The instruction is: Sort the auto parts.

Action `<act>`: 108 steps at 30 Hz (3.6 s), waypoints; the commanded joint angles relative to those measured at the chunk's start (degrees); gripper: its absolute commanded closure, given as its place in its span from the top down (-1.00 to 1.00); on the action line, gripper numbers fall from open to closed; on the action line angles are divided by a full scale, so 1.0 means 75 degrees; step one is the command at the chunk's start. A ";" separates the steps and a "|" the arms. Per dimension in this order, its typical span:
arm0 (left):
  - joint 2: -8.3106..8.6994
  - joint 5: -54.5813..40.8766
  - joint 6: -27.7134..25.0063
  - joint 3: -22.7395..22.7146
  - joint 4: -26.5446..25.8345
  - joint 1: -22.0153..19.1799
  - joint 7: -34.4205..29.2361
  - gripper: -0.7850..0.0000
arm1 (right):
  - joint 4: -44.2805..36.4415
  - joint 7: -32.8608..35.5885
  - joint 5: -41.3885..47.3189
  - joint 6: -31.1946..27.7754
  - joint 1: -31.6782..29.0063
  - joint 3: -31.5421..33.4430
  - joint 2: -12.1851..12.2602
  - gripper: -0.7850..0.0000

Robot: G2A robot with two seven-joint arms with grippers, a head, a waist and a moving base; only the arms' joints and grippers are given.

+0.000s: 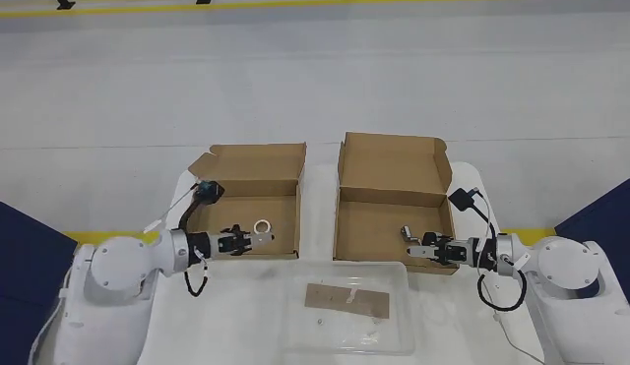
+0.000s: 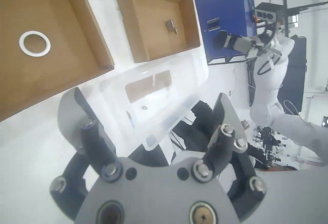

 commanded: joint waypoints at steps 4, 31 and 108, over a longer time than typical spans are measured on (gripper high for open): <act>-0.0002 0.0023 0.0024 0.0019 0.0005 -0.0008 0.0001 1.00 | 0.0000 0.0000 0.0000 0.0000 0.0000 0.0000 0.0000 1.00; -0.0002 0.0023 0.0024 0.0019 0.0005 -0.0008 0.0001 1.00 | -0.1740 0.0735 -0.2668 0.1108 0.0818 -0.2416 0.0083 1.00; -0.0002 0.0023 0.0024 0.0019 0.0005 -0.0008 0.0001 1.00 | 0.0627 -0.0207 -0.6127 0.0987 0.3572 -0.8543 -0.1236 0.45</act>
